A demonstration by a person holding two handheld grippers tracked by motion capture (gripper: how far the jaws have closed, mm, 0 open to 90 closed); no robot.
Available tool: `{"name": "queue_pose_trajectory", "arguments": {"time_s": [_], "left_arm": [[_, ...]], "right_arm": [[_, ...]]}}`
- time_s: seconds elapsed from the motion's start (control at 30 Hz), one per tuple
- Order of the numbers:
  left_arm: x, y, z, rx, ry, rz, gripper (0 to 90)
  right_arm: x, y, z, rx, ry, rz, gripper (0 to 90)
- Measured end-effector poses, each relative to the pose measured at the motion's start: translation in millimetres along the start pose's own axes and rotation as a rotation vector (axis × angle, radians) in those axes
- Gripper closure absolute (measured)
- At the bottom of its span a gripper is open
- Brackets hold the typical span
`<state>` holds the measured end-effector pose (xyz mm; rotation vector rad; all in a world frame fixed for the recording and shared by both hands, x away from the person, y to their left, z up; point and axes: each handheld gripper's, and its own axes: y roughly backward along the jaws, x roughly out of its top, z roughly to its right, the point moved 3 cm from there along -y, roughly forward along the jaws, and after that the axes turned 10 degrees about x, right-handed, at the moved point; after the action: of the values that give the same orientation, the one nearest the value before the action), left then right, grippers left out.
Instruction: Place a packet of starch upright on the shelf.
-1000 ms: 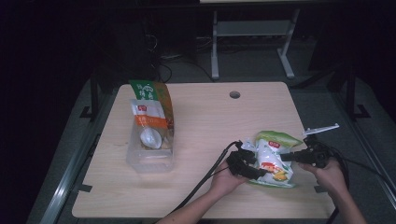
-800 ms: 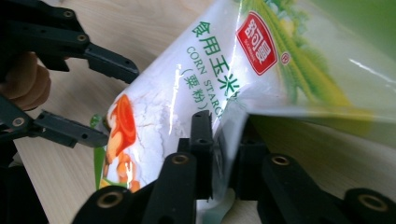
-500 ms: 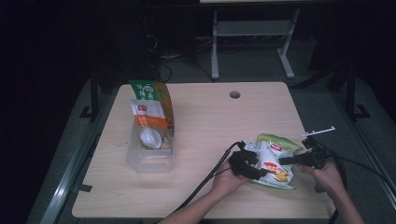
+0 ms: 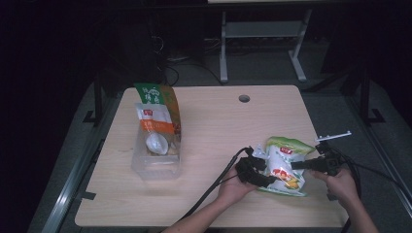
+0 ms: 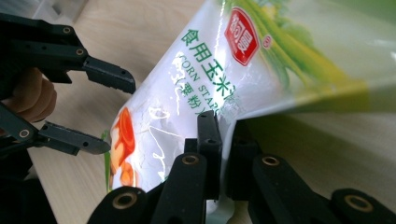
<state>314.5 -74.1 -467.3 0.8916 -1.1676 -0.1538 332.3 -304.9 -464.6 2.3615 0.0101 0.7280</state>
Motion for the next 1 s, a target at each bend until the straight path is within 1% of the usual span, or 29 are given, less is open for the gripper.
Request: {"name": "queue_pose_trajectory", "arguments": {"time_s": [0.07, 0.2, 0.23, 0.37, 0.43, 0.47, 0.5, 0.57, 0.67, 0.7, 0.83, 0.93, 1.0], "left_arm": [[-1.1, 4.8, -1.9, 0.002, 0.007, 0.009, 43.0], [-5.8, 18.4, -7.9, 0.006, 0.003, 0.035, 41.8], [-6.7, 21.2, -8.7, 0.010, 0.002, 0.038, 41.8], [-12.0, 35.3, -11.3, 0.012, -0.002, 0.057, 40.8], [-15.2, 42.3, -11.3, 0.009, -0.001, 0.067, 40.0], [-18.2, 47.8, -11.0, 0.009, -0.011, 0.075, 39.6], [-19.6, 50.0, -10.7, 0.008, -0.011, 0.078, 39.0], [-22.7, 54.8, -9.5, 0.001, -0.012, 0.085, 38.0], [-27.7, 62.8, -7.4, 0.005, -0.019, 0.091, 36.6], [-29.6, 65.4, -6.3, -0.003, -0.011, 0.092, 36.5], [-35.2, 76.6, -4.5, -0.006, -0.026, 0.109, 35.8], [-39.1, 85.4, -3.1, -0.001, -0.043, 0.123, 34.9], [-42.4, 90.1, -2.7, -0.004, -0.040, 0.129, 34.9]], "right_arm": [[3.1, 2.2, -8.5, -0.022, 0.032, 0.012, 86.5], [10.7, 7.6, -25.0, -0.039, 0.077, 0.046, 86.7], [13.4, 8.8, -30.4, -0.051, 0.102, 0.050, 86.7], [21.0, 10.5, -43.6, -0.066, 0.142, 0.066, 86.7], [24.7, 10.8, -52.2, -0.086, 0.163, 0.076, 86.7], [25.9, 11.2, -54.8, -0.087, 0.173, 0.079, 86.8], [28.9, 11.4, -61.7, -0.094, 0.203, 0.095, 86.8], [31.9, 11.4, -68.5, -0.100, 0.228, 0.095, 86.8], [36.0, 9.7, -78.1, -0.113, 0.262, 0.093, 86.9], [37.9, 8.7, -81.6, -0.115, 0.274, 0.092, 86.9], [45.7, 4.3, -95.8, -0.117, 0.311, 0.096, 87.0], [51.9, 1.5, -103.9, -0.129, 0.344, 0.092, 87.0], [55.0, -0.2, -108.6, -0.130, 0.354, 0.092, 87.0]]}}
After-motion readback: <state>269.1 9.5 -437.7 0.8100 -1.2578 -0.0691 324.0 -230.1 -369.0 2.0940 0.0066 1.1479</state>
